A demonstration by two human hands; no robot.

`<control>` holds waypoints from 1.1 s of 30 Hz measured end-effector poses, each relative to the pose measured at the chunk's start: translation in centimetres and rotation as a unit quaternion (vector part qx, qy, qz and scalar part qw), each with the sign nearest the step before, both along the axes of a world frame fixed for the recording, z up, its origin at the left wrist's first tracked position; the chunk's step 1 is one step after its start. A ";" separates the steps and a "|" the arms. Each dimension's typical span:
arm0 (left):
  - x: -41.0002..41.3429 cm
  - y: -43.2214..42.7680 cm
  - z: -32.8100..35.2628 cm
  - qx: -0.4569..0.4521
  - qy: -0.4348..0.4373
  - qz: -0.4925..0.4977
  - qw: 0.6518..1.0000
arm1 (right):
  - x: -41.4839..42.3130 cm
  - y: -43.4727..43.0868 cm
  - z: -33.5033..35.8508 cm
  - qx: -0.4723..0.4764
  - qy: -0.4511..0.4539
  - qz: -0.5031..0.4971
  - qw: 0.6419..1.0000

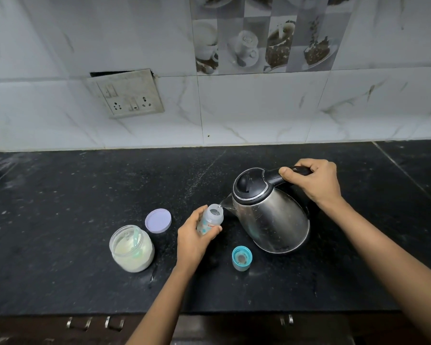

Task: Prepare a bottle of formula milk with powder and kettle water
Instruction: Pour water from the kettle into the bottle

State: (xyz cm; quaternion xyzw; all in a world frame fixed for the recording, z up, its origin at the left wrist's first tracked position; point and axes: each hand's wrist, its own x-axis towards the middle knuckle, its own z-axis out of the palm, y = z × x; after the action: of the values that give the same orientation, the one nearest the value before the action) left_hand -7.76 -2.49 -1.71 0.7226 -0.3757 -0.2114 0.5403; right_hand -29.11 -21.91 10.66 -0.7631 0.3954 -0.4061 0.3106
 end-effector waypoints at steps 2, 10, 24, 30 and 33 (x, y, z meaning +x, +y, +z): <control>0.2 0.2 -0.1 0.002 0.002 0.003 1.000 | 0.4 0.2 0.3 -0.004 0.011 0.001 1.000; 1.1 0.9 -0.9 0.014 0.005 0.008 1.000 | 1.4 0.8 0.9 -0.019 0.042 -0.006 0.999; 2.0 1.1 -1.4 0.011 0.018 0.005 1.000 | 2.7 1.6 1.6 -0.028 0.079 -0.024 0.996; 2.3 1.3 -1.8 0.008 0.021 0.013 1.000 | 3.1 2.0 2.0 -0.029 0.094 -0.033 0.995; 2.3 1.3 -1.9 0.008 0.023 0.013 1.000 | 3.1 2.0 2.1 -0.025 0.091 -0.033 0.995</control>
State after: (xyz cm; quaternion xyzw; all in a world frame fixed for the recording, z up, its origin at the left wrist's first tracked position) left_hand -5.46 -1.18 -3.60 0.7267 -0.3521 -0.2241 0.5456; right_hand -25.97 -19.91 12.72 -0.7910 0.4365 -0.3546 0.2410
